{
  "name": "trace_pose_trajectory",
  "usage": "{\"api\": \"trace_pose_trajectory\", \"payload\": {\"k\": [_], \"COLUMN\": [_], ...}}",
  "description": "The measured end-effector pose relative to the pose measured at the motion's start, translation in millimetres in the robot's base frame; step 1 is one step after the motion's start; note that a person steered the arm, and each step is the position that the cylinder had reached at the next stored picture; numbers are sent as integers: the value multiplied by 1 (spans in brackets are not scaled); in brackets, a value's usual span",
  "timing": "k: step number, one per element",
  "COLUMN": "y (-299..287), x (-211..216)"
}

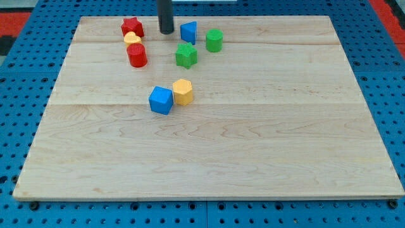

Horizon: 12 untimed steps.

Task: Move the green blocks and the blue triangle diagonal to each other

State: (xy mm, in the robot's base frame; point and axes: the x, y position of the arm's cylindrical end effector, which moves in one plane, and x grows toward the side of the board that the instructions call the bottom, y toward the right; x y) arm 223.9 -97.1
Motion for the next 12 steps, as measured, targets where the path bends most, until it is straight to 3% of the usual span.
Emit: {"api": "trace_pose_trajectory", "payload": {"k": [1, 2, 3, 4, 5, 7, 8, 9, 10, 11, 12], "y": [41, 92, 82, 66, 8, -4, 26, 43, 69, 29, 21], "x": [-32, 12, 50, 11, 2, 122, 129, 75, 61, 81, 25]}}
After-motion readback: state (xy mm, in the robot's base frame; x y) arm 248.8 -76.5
